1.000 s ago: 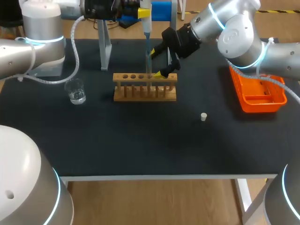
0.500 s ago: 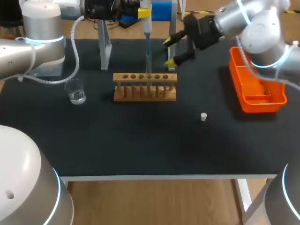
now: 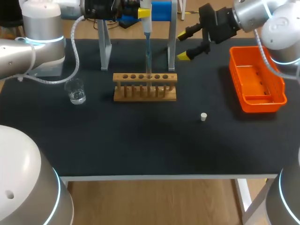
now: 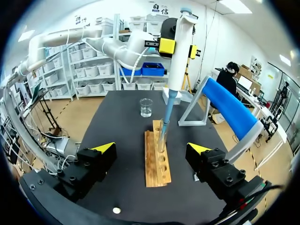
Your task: Invert the test tube, pick up the pipette, mount the tip to pipette, aspirate from beaker and dispense into the tube, eject the tip, return the pipette, and cap with the stopper.
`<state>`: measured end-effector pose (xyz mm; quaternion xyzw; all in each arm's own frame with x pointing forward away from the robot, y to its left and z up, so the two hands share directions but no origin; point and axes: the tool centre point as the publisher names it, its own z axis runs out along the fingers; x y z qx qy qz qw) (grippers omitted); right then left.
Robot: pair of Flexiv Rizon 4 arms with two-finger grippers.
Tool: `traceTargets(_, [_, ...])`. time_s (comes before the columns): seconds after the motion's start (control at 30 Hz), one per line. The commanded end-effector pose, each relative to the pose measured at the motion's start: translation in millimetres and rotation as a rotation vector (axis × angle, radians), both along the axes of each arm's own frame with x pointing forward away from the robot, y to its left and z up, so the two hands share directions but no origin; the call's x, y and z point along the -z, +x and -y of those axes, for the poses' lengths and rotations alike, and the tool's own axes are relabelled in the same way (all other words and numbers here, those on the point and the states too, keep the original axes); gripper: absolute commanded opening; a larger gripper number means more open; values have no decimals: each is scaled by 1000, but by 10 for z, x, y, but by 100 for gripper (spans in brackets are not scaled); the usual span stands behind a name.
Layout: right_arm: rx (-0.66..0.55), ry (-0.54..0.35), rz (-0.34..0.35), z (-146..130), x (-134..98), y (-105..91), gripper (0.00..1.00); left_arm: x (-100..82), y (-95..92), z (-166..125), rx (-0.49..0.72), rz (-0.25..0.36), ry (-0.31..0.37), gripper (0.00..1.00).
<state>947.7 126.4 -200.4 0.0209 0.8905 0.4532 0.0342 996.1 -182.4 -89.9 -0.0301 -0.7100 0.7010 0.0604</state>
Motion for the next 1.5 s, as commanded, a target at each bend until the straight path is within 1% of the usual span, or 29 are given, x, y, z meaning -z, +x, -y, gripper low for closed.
traceTargets(0.03, [-2, -1, -2, 10, -6, 0, 100, 0, 4, 1, 1, 1, 0, 0])
traceTargets(0.07, [-2, -1, -2, 10, -6, 0, 100, 0, 4, 1, 1, 1, 0, 0])
traceTargets(0.1, [0, 1, 8, 13, -62, -17, 100, 0, 4, 1, 1, 1, 0, 0])
traceTargets(0.23, [25, -25, 1, 53, -354, -81, 100, 0, 4, 1, 1, 1, 0, 0])
traceTargets(0.33, [42, -12, -17, 106, -571, -122, 100, 0, 4, 1, 1, 1, 0, 0])
traceTargets(0.5, [75, 27, -64, 165, -883, -102, 100, 0, 4, 1, 1, 1, 0, 0])
traceTargets(0.57, [91, 29, -49, 152, -999, -88, 100, 0, 4, 1, 1, 1, 0, 0])
traceTargets(1.1, [98, 32, -49, 150, -1022, -84, 100, 0, 4, 1, 1, 1, 0, 0])
traceTargets(1.2, [93, 40, -29, 110, -1154, -78, 100, 0, 4, 1, 1, 1, 0, 0])
traceTargets(1.3, [105, 34, -26, 44, -1294, -35, 100, 0, 4, 1, 1, 1, 0, 0])
traceTargets(1.33, [120, 21, -27, 11, -1334, -11, 100, 0, 4, 1, 1, 1, 0, 0])
traceTargets(1.4, [126, 9, -55, -62, -1401, 45, 100, 0, 4, 1, 1, 1, 0, 0])
traceTargets(1.47, [129, -7, -55, -142, -1462, 77, 100, 0, 4, 1, 1, 1, 0, 0])
traceTargets(1.5, [136, -12, -63, -181, -1492, 92, 79, 0, 4, 1, 1, 1, 0, 0])
